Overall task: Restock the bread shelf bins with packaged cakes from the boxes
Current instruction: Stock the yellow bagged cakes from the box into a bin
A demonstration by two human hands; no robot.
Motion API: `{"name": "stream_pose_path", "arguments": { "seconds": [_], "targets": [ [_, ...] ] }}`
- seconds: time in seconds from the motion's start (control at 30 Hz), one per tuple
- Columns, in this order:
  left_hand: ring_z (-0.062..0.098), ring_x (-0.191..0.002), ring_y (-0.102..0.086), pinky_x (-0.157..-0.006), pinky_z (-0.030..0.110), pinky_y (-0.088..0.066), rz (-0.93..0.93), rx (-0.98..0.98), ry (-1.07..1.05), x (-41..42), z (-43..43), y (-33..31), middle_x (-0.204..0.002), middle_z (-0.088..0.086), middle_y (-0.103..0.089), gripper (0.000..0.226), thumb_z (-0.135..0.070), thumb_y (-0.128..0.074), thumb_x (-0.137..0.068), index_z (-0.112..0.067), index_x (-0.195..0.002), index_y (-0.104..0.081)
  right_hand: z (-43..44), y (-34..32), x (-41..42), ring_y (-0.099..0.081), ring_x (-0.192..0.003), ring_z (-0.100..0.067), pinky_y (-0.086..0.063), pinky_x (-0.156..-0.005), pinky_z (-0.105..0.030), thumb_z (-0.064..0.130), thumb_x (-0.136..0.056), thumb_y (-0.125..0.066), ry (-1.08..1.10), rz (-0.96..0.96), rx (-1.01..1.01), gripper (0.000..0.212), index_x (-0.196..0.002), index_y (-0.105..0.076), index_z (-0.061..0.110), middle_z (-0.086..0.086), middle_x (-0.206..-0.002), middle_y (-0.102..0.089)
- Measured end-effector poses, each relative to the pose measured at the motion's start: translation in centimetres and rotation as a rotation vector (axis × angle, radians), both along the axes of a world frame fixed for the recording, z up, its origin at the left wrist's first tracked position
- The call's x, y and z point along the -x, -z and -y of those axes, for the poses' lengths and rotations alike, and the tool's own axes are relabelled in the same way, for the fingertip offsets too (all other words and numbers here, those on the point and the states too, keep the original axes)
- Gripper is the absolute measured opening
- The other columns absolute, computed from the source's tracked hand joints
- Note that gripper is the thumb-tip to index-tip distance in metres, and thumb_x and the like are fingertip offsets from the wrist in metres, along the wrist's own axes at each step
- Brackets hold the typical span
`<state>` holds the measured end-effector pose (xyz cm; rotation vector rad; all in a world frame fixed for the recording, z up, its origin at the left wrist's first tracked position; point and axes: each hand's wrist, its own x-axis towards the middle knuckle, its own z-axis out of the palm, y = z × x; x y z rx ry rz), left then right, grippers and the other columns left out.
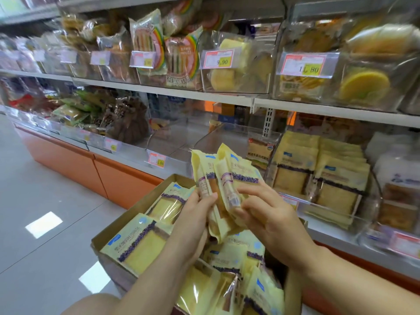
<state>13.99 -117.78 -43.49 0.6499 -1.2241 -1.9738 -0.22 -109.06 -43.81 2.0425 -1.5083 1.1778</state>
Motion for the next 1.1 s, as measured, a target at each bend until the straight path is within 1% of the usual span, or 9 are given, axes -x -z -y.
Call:
{"name": "stream_pose_path", "arguments": {
  "seconds": [0.2, 0.37, 0.47, 0.57, 0.67, 0.77, 0.87, 1.0, 1.1],
  "targets": [
    [0.029, -0.11, -0.064, -0.096, 0.051, -0.047, 0.073, 0.234, 0.122, 1.0, -1.2, -2.3, -0.119, 0.01, -0.067, 0.067, -0.043, -0.076, -0.073, -0.015, -0.129, -0.051, -2.2, -1.9, 2.0, -0.052, -0.126, -0.02, -0.033, -0.11, -0.054, 0.026, -0.096, -0.053, -0.051, -0.265, 0.066, 0.014, -0.097, -0.057, 0.012, -0.006, -0.127, -0.061],
    [0.025, -0.102, -0.068, -0.088, 0.043, -0.053, 0.05, 0.316, 0.045, 2.7, -2.8, -3.6, -0.111, 0.012, -0.07, 0.051, -0.026, -0.071, -0.074, -0.01, -0.12, -0.055, -4.7, -3.5, 3.6, -0.036, -0.139, -0.021, -0.018, -0.117, -0.052, 0.026, -0.1, -0.036, -0.139, -0.353, -0.052, 0.032, -0.122, -0.054, 0.012, -0.008, -0.137, -0.053],
    [0.022, -0.099, -0.068, -0.088, 0.041, -0.054, 0.089, 0.385, -0.012, 4.0, -3.6, -4.2, -0.107, 0.008, -0.071, 0.036, -0.02, -0.069, -0.082, -0.012, -0.116, -0.057, -5.7, -4.1, 5.0, -0.037, -0.138, -0.025, -0.025, -0.115, -0.05, 0.017, -0.096, -0.048, -0.082, -0.407, -0.014, 0.028, -0.123, -0.052, 0.011, -0.01, -0.14, -0.049],
    [0.013, -0.096, -0.067, -0.087, 0.035, -0.054, 0.169, 0.503, -0.057, 5.3, -4.2, -4.8, -0.103, -0.002, -0.071, 0.031, -0.027, -0.068, -0.081, -0.022, -0.11, -0.058, -7.1, -4.5, 6.5, -0.033, -0.138, -0.018, -0.028, -0.115, -0.04, 0.037, -0.086, -0.062, 0.129, -0.142, 0.012, 0.052, -0.131, -0.044, 0.017, -0.004, -0.144, -0.036],
    [0.006, -0.096, -0.065, -0.085, 0.027, -0.051, 0.218, 0.615, -0.022, 6.8, -4.0, -5.5, -0.103, -0.008, -0.068, 0.027, -0.026, -0.066, -0.086, -0.029, -0.11, -0.055, -8.4, -6.4, 7.7, -0.035, -0.128, 0.005, -0.031, -0.103, -0.01, 0.047, -0.071, -0.077, 0.321, 0.404, -0.173, 0.085, -0.14, -0.03, 0.033, 0.021, -0.137, -0.038],
    [0.001, -0.096, -0.063, -0.085, 0.02, -0.05, 0.217, 0.766, 0.094, 8.9, -3.6, -6.0, -0.105, -0.011, -0.066, 0.033, -0.022, -0.068, -0.086, -0.033, -0.112, -0.05, -8.8, -7.0, 10.4, -0.055, -0.107, 0.009, -0.044, -0.089, -0.011, 0.035, -0.063, -0.078, 0.171, 0.796, -0.43, 0.067, -0.123, -0.049, 0.034, 0.029, -0.113, -0.061],
    [-0.002, -0.1, -0.06, -0.089, 0.02, -0.049, 0.24, 0.882, 0.206, 11.7, -2.5, -6.0, -0.109, -0.015, -0.062, 0.044, -0.01, -0.064, -0.086, -0.038, -0.113, -0.045, -8.6, -6.8, 12.8, -0.067, -0.095, -0.007, -0.053, -0.078, -0.022, 0.019, -0.069, -0.077, 0.117, 0.841, -0.458, 0.042, -0.106, -0.061, 0.028, 0.015, -0.097, -0.072],
    [-0.008, -0.11, -0.055, -0.099, 0.027, -0.046, 0.249, 0.878, 0.271, 15.3, 0.2, -5.3, -0.12, -0.021, -0.054, 0.066, -0.006, -0.065, -0.087, -0.028, -0.137, -0.027, -7.0, -5.7, 15.0, -0.062, -0.09, 0.006, -0.045, -0.075, -0.015, 0.007, -0.078, -0.074, 0.288, 0.827, -0.32, 0.039, -0.107, -0.059, 0.028, 0.015, -0.098, -0.069],
    [-0.003, -0.106, -0.059, -0.1, 0.039, -0.045, 0.314, 0.912, 0.216, 17.7, 2.0, -3.8, -0.114, -0.02, -0.058, 0.062, -0.023, -0.07, -0.085, -0.033, -0.127, -0.025, -5.1, -4.5, 15.8, -0.057, -0.083, 0.018, -0.042, -0.068, -0.003, 0.004, -0.081, -0.072, 0.358, 0.831, -0.197, 0.038, -0.108, -0.055, 0.025, 0.019, -0.096, -0.063]
  ]
}}
